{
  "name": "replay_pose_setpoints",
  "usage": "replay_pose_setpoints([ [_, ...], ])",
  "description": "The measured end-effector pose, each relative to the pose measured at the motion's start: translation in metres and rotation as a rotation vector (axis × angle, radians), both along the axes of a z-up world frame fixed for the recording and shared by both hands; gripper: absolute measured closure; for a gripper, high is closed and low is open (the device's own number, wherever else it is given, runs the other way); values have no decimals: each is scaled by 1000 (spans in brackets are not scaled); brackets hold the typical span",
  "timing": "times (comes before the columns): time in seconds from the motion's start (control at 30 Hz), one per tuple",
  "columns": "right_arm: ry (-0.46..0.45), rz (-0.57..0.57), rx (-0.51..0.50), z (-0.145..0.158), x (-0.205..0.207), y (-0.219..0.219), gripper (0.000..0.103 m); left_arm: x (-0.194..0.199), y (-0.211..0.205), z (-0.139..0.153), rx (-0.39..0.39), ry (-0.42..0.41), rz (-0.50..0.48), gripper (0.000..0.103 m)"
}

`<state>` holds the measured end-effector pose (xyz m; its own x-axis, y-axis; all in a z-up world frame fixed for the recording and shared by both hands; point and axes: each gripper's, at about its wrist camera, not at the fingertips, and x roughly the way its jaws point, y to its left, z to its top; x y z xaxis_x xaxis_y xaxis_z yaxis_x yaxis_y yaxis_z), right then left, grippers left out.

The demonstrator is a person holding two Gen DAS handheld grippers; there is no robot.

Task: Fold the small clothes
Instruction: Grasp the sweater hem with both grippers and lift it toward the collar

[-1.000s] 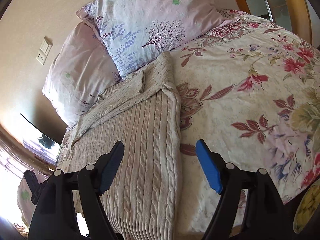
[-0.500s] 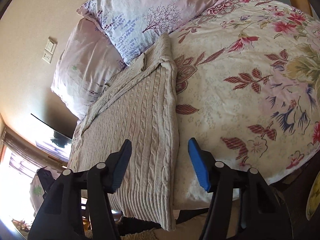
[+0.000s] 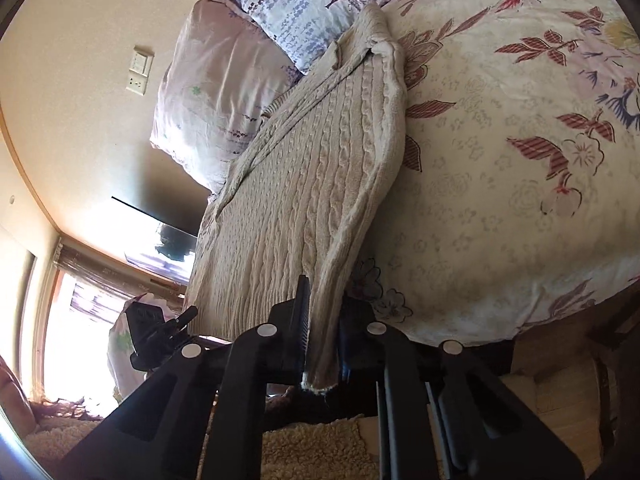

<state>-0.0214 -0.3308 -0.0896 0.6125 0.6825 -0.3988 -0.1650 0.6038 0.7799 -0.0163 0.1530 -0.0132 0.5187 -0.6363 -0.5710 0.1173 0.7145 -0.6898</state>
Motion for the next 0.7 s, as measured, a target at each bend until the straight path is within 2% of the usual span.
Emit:
replay_pose_setpoints([
  [0.07,-37,-11,-16,6,-1,3,94,3,0,0,18,3,6,96],
  [0.2,-160,-68,-43,31,-3,5,94,6,2,8,34,-36,13,96],
  [0.37,-317,-170,-89,67,-4,1,95,18,10,36,80,-133,53,96],
  [0.7,-500,-314,-227,121,24,7,95,85,27,92,136,-245,171,96],
])
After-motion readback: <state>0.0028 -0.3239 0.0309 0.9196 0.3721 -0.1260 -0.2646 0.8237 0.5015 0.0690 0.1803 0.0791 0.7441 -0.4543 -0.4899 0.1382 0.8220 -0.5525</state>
